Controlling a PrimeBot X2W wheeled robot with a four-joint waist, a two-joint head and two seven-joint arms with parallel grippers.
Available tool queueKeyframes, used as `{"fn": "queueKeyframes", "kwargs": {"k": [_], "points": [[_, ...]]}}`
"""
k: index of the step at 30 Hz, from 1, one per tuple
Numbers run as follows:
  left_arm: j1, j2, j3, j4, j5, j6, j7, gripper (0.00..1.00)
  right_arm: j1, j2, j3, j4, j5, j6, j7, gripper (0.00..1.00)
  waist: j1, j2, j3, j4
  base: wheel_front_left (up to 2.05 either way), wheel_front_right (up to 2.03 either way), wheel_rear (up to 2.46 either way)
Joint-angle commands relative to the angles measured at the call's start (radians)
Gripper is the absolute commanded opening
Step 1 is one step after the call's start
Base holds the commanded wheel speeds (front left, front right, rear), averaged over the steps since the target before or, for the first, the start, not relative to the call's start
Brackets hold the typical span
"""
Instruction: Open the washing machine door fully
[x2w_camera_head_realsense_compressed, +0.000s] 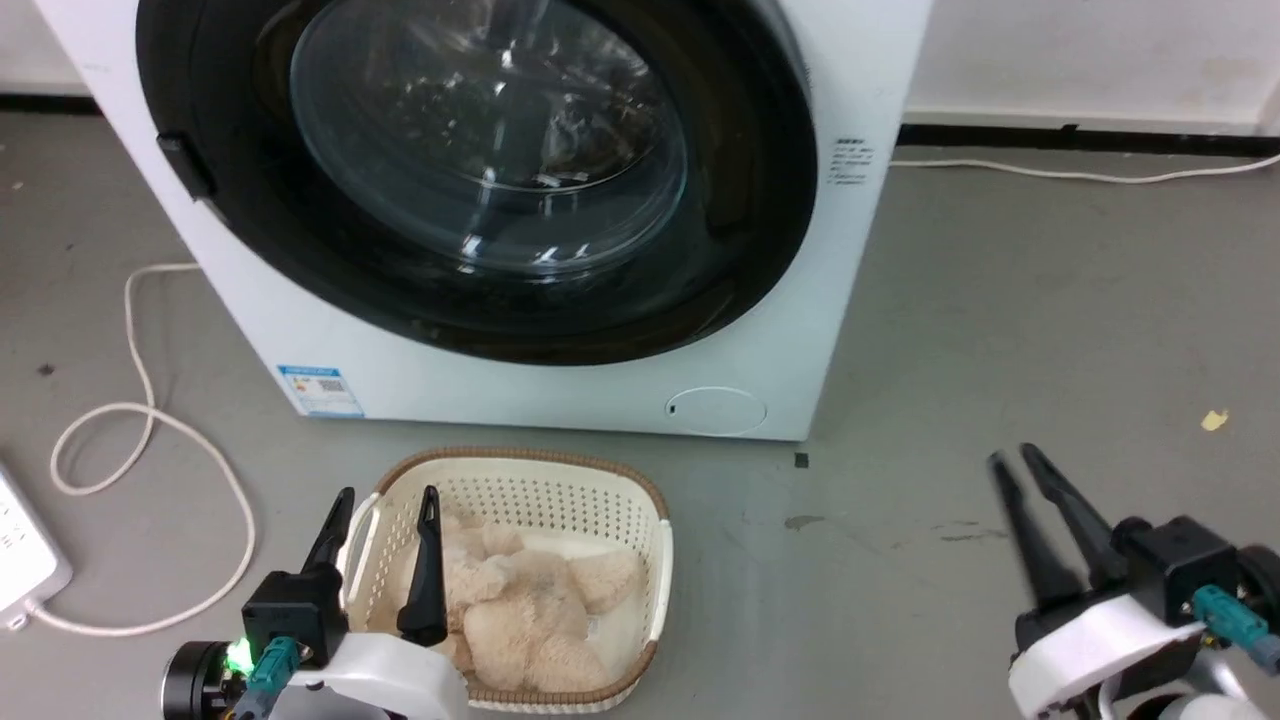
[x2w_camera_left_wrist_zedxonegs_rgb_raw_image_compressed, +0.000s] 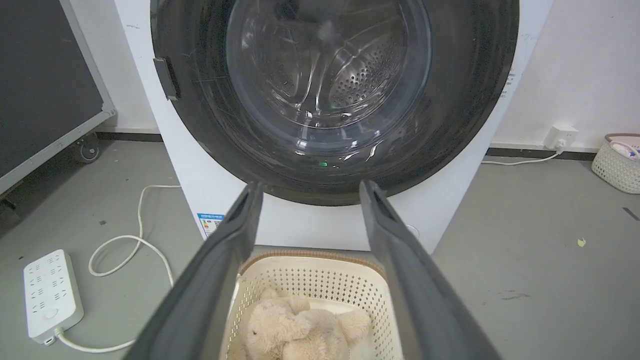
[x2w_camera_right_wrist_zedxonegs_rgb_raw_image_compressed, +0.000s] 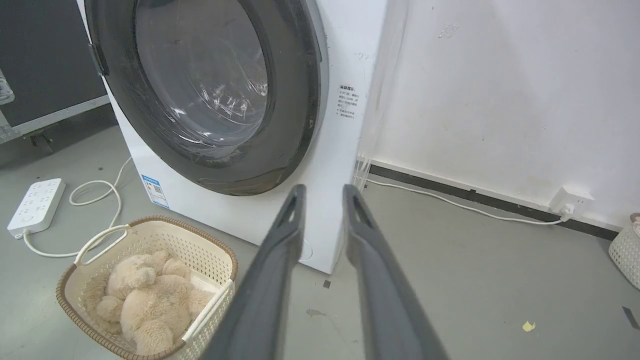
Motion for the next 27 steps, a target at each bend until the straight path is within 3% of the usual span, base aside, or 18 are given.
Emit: {"fn": "queueKeyframes", "kwargs": {"k": [1,14,20,27], "points": [[-0.022,0.000,-0.005,-0.006,-0.008,0.005,-0.012,1.00,-0.021,-0.012,0.004,-0.006,0.010,0.000,-0.009,0.00,0.0000,0.0000,0.010,0.009,0.00,0.00,0.00],[-0.060,0.000,-0.036,-0.033,-0.058,0.030,-0.040,1.00,-0.189,-0.080,0.016,-0.028,0.157,0.000,0.058,0.00,0.0000,0.0000,0.098,0.077,0.00,0.00,0.00],[-0.073,0.000,-0.050,-0.044,-0.077,0.043,-0.052,1.00,-0.294,-0.068,-0.015,-0.009,0.253,0.000,0.125,0.00,0.0000,0.0000,0.138,0.107,0.00,0.00,0.00],[-0.092,0.000,-0.065,-0.058,-0.110,0.058,-0.071,1.00,-0.477,-0.003,-0.127,0.099,0.391,0.000,0.277,0.00,0.0000,0.0000,0.195,0.149,0.00,0.00,0.00]]}}
